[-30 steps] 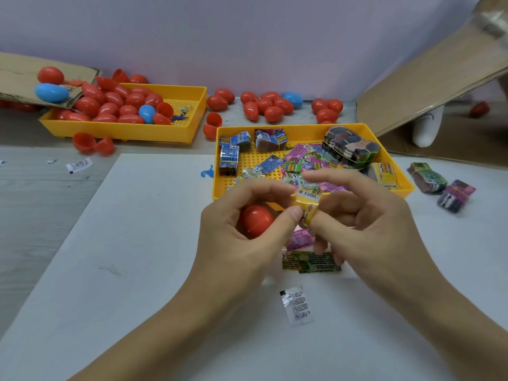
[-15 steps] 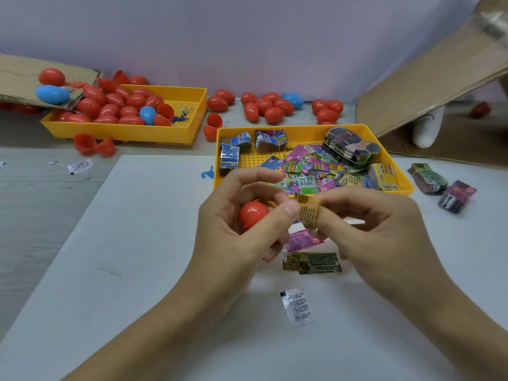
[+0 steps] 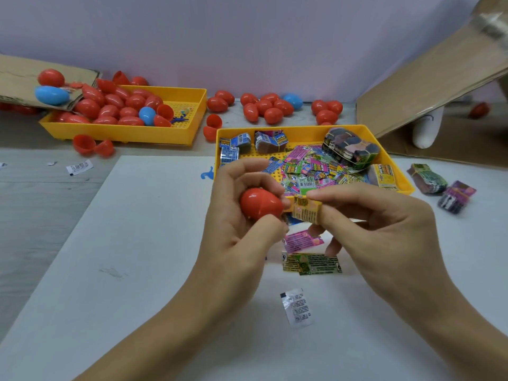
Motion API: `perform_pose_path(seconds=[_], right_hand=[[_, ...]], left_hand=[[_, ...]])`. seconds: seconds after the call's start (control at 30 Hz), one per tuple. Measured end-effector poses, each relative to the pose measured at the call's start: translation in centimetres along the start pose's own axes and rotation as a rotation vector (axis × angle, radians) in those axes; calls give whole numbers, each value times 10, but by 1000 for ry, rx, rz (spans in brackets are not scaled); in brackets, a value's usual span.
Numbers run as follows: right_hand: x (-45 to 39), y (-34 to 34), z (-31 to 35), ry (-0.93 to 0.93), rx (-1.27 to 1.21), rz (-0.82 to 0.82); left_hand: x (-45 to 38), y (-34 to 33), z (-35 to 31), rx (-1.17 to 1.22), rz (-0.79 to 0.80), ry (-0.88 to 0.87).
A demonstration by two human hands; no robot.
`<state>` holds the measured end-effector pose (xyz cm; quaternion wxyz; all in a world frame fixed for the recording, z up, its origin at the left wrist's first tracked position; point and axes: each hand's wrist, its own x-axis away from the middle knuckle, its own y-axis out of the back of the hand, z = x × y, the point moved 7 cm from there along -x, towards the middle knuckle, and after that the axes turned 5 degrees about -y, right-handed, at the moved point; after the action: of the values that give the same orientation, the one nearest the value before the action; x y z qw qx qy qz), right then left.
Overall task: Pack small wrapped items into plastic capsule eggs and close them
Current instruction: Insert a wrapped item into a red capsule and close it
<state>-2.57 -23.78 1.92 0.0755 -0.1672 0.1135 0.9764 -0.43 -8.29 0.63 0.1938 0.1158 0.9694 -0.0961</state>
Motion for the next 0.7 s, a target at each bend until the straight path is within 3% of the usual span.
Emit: perform_pose_path(seconds=[0.27,0.7], right_hand=[[2,-2,10,37,83,4],[0,-1,3,35,138,8]], left_hand=[[1,-1,-10,-173,-36,-113],[3,0,-7,-85,-45,-21]])
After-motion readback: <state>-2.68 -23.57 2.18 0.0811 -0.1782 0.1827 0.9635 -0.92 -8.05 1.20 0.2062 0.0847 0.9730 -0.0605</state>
